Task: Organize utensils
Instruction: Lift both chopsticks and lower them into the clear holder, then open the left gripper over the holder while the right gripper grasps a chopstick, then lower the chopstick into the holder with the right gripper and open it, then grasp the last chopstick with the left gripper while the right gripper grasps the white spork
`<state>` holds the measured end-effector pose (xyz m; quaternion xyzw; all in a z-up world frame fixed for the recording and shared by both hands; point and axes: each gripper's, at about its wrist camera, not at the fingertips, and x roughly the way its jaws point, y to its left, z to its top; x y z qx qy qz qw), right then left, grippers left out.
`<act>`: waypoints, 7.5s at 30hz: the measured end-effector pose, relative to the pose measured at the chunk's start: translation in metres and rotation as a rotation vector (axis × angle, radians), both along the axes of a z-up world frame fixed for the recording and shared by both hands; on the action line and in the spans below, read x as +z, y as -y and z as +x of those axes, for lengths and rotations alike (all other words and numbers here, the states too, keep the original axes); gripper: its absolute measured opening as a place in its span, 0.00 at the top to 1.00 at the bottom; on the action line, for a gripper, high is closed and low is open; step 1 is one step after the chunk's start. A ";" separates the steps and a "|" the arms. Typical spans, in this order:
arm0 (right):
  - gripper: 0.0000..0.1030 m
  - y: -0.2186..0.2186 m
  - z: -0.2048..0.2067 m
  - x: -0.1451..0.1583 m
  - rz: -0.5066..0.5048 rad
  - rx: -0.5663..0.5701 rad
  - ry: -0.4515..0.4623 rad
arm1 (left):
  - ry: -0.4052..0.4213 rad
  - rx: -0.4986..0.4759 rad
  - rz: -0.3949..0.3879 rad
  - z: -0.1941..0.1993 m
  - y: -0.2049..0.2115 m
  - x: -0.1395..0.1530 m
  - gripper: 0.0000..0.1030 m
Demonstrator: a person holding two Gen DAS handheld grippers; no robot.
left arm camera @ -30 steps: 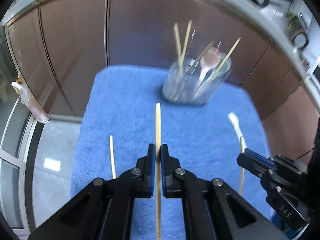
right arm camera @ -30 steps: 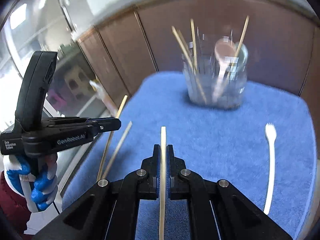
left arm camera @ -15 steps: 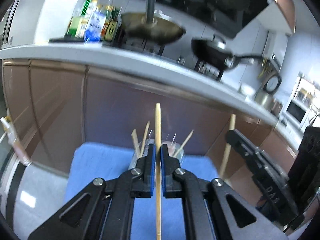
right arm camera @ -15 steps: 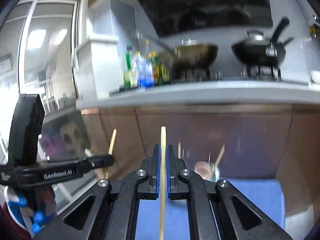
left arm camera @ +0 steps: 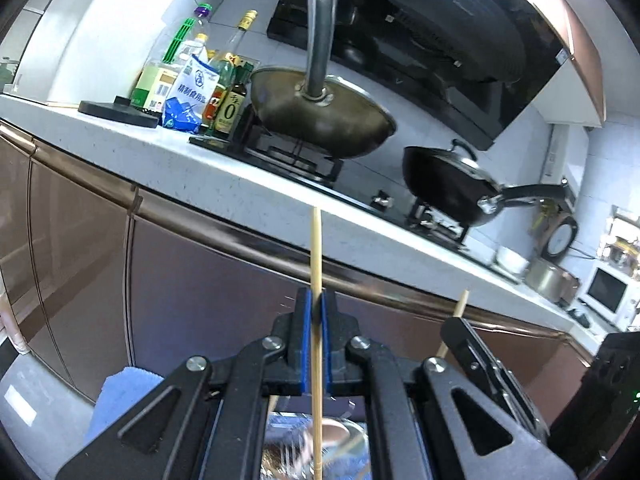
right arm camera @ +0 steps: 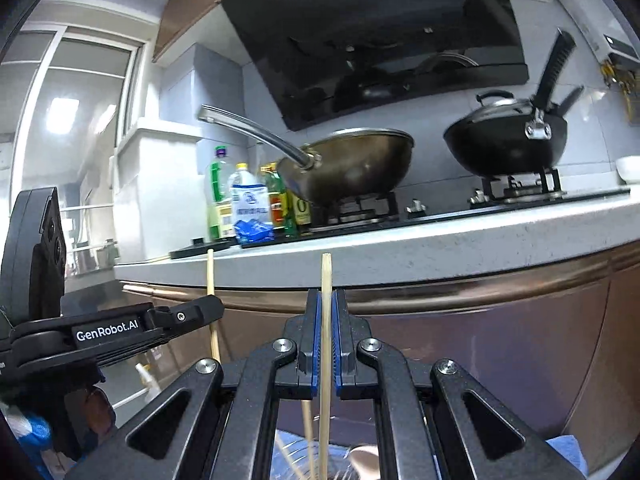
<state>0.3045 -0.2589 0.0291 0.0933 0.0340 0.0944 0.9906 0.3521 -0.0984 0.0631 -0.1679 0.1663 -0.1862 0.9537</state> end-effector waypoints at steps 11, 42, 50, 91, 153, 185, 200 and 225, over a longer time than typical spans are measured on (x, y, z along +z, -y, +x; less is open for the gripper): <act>0.95 0.008 0.030 -0.059 -0.004 -0.061 -0.044 | 0.041 0.116 0.101 0.022 0.026 -0.063 0.96; 0.63 0.088 -0.033 -0.101 0.081 -0.134 -0.408 | 0.026 0.038 0.148 -0.022 0.009 -0.053 0.94; 0.64 0.100 0.011 -0.177 0.202 -0.092 -0.783 | 0.007 0.035 0.186 -0.050 -0.011 -0.050 0.94; 0.95 0.067 0.039 -0.202 0.292 0.025 -0.917 | -0.141 0.116 0.141 -0.074 -0.109 -0.089 0.94; 0.52 -0.005 -0.139 -0.050 -0.094 -0.058 -0.205 | -0.111 0.106 0.229 -0.186 -0.100 -0.058 0.63; 0.46 0.085 -0.286 -0.113 -0.055 -0.236 -0.475 | -0.143 0.071 0.408 -0.262 -0.073 -0.063 0.59; 0.47 0.112 -0.241 -0.149 -0.055 -0.162 -0.686 | -0.475 0.015 0.432 -0.179 -0.120 -0.118 0.59; 0.56 0.085 -0.061 -0.211 -0.137 0.060 -1.032 | -1.005 -0.112 0.432 -0.046 -0.111 -0.242 0.81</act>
